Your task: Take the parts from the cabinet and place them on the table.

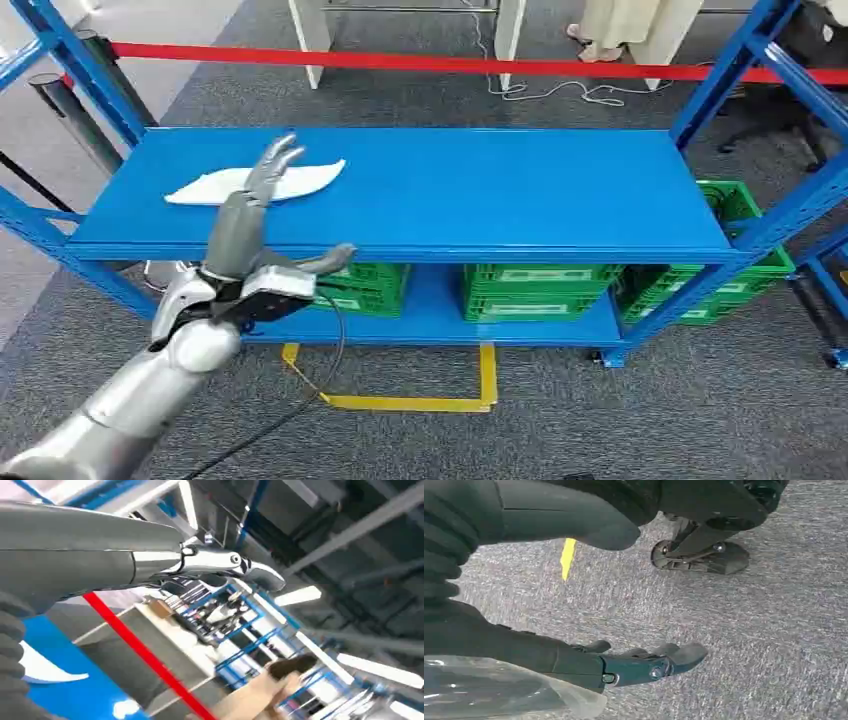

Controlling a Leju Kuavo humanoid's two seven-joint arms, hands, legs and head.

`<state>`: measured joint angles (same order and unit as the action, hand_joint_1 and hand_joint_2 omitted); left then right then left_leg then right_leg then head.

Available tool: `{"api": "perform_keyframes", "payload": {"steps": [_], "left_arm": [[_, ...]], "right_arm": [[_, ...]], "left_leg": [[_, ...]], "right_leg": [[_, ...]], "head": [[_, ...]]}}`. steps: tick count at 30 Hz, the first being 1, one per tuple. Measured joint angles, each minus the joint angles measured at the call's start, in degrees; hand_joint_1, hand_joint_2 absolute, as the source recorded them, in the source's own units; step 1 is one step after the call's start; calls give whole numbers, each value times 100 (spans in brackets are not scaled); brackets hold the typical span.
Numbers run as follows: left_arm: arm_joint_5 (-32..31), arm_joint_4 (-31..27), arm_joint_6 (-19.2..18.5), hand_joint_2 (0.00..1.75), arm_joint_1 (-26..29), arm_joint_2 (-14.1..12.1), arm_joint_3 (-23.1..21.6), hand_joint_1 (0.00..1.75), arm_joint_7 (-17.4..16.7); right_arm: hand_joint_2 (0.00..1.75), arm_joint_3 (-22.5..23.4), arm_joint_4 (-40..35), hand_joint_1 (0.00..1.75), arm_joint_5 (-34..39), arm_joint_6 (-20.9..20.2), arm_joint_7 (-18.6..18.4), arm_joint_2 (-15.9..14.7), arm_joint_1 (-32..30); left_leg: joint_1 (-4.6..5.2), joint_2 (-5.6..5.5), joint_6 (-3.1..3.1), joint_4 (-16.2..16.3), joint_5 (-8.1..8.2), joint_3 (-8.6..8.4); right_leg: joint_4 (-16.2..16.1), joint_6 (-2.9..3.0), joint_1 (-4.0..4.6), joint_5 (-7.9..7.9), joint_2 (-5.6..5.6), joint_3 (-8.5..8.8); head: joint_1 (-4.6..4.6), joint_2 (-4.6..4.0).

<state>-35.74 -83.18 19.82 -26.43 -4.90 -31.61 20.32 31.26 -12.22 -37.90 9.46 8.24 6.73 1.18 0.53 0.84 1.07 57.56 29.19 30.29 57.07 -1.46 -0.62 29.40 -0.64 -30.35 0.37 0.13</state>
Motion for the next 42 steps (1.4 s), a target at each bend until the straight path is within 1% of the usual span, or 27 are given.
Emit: {"api": "perform_keyframes", "payload": {"steps": [8, 9, 10, 11, 12, 15, 17, 26, 28, 32, 34, 36, 38, 40, 42], "left_arm": [[-791, 1154, -492, 175, -810, -131, -411, 0, -509], [-936, 1301, -533, 175, -893, -161, -463, 0, -585], [-1038, 1375, -559, 0, -974, -186, -500, 0, -645], [-1191, 1514, -590, 0, -1049, -223, -538, 0, -737], [-1316, 1611, -610, 0, -1118, -267, -559, 0, -796], [-1674, 1906, -680, 0, -1300, -389, -634, 0, -964], [-1861, 2082, -712, 0, -1394, -409, -682, 0, -998], [-2561, 2880, -741, 0, -1851, -398, -865, 0, -1178], [-2673, 2994, -714, 0, -1909, -393, -892, 0, -1198], [-2721, 3149, -697, 0, -1971, -387, -955, 0, -1222], [-2764, 3197, -636, 0, -1981, -380, -966, 0, -1230], [-2867, 3274, -535, 0, -2010, -365, -981, 0, -1276], [-2939, 3422, -518, 0, -2068, -341, -999, 0, -1338], [-2946, 3566, -531, 0, -2115, -328, -994, 0, -1414], [-2946, 3717, -635, 0, -2147, -321, -988, 0, -1484]], "right_arm": [[175, -11, 4, 0, -280, -125, -26, -2, 24], [0, -13, 6, 0, -310, -157, -24, -4, 23], [0, -13, 7, 0, -339, -190, -20, -4, 24], [0, -13, 7, 0, -358, -242, 13, -4, 26], [175, -13, 7, 0, -369, -308, 61, -4, 25], [175, -4, 9, 0, -360, -606, 298, -13, 24], [175, 11, 11, 0, -334, -886, 448, -22, 24], [175, 74, 52, 0, -243, -2327, 1160, -63, 15], [175, 107, 57, 0, -236, -2500, 1217, -66, 15], [175, 149, 70, 0, -234, -2546, 1235, -70, 15], [175, 153, 72, 0, -271, -2500, 1209, -77, 15], [175, 151, 72, 0, -402, -2288, 1121, -77, 13], [175, 149, 72, 0, -465, -2146, 1062, -77, 14], [175, 149, 74, 0, -498, -2009, 1138, -76, 13], [175, 149, 79, 0, -540, -1880, 1261, -74, 13]], "left_leg": [[-1, 0, -1, 0, -1, 1], [-1, 0, -1, 0, -1, 1], [-1, 0, -1, 0, -1, 1], [-1, 0, -1, 0, -1, 1], [-1, 0, -1, 0, -1, 1], [-1, 1, -1, 0, -1, 2], [-1, 0, -1, 0, -1, 2], [-1, 1, -2, 0, -1, 2], [-1, 1, -2, 0, -1, 2], [-1, 1, -2, 0, -1, 2], [-1, 1, -2, 0, -1, 2], [-1, 1, -2, 0, -1, 2], [-1, 1, -2, 0, -1, 2], [-1, 1, -2, 0, -2, 2], [3, 1, -2, 8, -1, 2]], "right_leg": [[5, 0, 0, -1, -3, -1], [5, 0, 0, -1, -2, -1], [5, 0, 0, -1, -2, -1], [5, 0, 0, -1, -3, -1], [5, 0, 1, -1, -5, -2], [5, 0, 1, -1, -2, -3], [5, 0, 1, -1, 0, -3], [6, 0, 1, -1, -3, -4], [6, 0, 1, -2, -3, -3], [6, 0, 1, -2, -3, -4], [6, 0, 1, -2, -3, -4], [6, 0, 1, -2, -3, -4], [6, 0, 1, -2, -3, -4], [7, 0, 1, -2, -5, -4], [5, -1, -3, -6, -4, -4]], "head": [[0, 0], [0, 0], [0, 0], [0, 0], [-2, 0], [-2, 0], [0, 0], [0, 0], [0, 0], [0, 0], [0, 0], [0, 0], [0, 0], [0, 0], [-2, 0]]}}
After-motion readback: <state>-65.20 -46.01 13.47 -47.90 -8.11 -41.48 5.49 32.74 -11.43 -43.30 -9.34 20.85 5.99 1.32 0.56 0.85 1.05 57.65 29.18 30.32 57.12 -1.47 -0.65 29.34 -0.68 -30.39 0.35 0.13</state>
